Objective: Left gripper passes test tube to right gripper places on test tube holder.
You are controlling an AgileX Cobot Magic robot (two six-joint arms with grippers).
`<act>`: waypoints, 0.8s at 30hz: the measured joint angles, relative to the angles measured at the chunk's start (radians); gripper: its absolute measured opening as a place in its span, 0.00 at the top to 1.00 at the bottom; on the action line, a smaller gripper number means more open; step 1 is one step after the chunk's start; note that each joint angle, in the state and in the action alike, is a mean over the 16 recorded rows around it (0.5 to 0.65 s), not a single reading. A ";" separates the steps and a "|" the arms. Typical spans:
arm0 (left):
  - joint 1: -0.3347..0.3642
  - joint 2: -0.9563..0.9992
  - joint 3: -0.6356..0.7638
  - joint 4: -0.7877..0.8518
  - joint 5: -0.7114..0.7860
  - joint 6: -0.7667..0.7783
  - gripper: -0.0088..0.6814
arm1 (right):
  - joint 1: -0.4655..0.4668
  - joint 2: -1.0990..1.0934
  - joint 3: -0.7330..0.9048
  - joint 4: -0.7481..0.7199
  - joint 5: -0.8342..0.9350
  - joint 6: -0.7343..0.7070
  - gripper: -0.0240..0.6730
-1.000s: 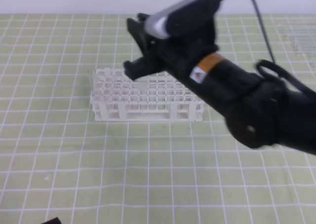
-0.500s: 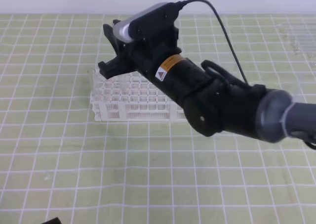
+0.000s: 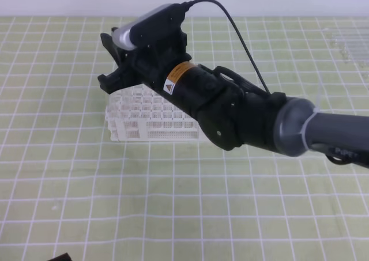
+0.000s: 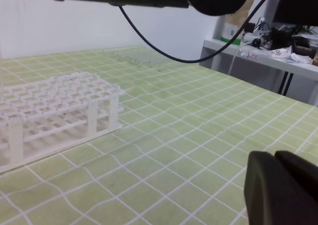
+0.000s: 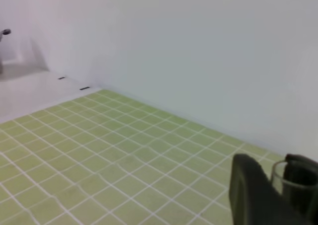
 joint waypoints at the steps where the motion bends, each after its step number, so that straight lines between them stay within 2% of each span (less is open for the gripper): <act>1: 0.000 0.000 0.000 0.001 0.000 0.000 0.99 | 0.000 0.005 -0.006 -0.008 0.003 0.006 0.83; 24: 0.000 0.001 0.002 0.002 0.000 0.000 0.99 | 0.001 0.091 -0.066 -0.024 -0.001 0.023 0.83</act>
